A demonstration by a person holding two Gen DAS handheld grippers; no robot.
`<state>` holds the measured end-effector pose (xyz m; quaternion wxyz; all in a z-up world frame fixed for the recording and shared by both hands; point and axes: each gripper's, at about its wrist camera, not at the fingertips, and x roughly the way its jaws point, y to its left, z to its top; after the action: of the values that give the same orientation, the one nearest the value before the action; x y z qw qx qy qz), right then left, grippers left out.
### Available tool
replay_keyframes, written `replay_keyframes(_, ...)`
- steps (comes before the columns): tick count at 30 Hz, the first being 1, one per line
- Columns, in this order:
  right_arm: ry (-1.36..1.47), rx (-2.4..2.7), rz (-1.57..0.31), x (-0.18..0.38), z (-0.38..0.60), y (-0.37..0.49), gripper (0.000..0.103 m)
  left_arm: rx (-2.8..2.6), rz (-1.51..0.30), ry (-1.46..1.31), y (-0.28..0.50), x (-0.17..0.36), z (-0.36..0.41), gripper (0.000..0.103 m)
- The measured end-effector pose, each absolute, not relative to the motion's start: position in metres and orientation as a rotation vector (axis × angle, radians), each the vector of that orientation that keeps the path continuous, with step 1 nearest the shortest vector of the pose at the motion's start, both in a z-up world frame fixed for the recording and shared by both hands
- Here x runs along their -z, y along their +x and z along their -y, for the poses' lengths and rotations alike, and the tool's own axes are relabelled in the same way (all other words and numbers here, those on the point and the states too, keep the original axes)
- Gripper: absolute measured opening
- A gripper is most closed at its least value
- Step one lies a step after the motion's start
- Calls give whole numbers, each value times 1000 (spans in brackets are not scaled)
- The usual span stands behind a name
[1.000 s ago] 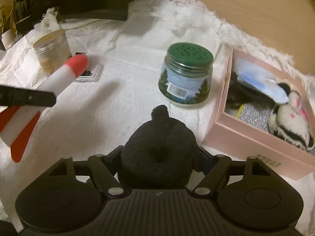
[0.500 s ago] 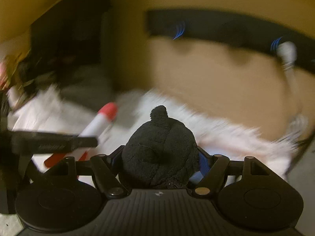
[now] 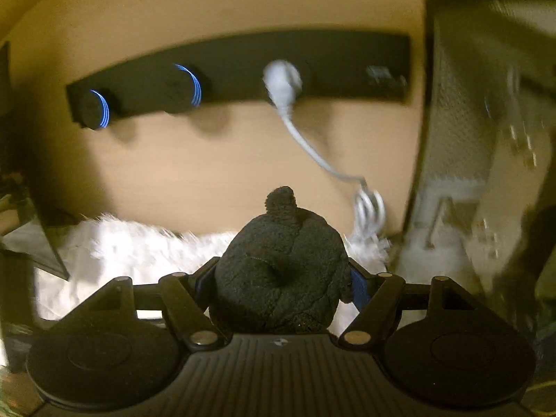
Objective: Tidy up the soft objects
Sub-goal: 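Carry the rocket and bear over the pink box and release both there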
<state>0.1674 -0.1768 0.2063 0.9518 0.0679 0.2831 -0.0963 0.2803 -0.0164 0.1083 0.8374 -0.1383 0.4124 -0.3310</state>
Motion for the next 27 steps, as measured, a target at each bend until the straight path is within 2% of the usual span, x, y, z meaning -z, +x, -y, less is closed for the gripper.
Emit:
replay_keyframes(6, 198, 217, -625, -187, 192, 167, 74, 644, -930, -209, 277, -70, 45, 32)
replay_keyframes(13, 213, 175, -586, -189, 183, 176, 74, 700, -791, -344, 267, -94, 16, 32)
replay_keyframes(15, 226, 160, -596, -182, 180, 188, 74, 694, -798, -359, 268, -95, 11, 32)
replay_keyframes(18, 230, 136, -616, -170, 174, 204, 74, 660, -885, -247, 265, -90, 18, 32)
replay_keyframes(20, 225, 125, -630, -159, 174, 212, 74, 644, -881, -173, 255, -89, 22, 32)
replay_keyframes(27, 401, 104, -848, -88, 207, 251, 76, 646, -880, -162, 241, -80, 26, 31)
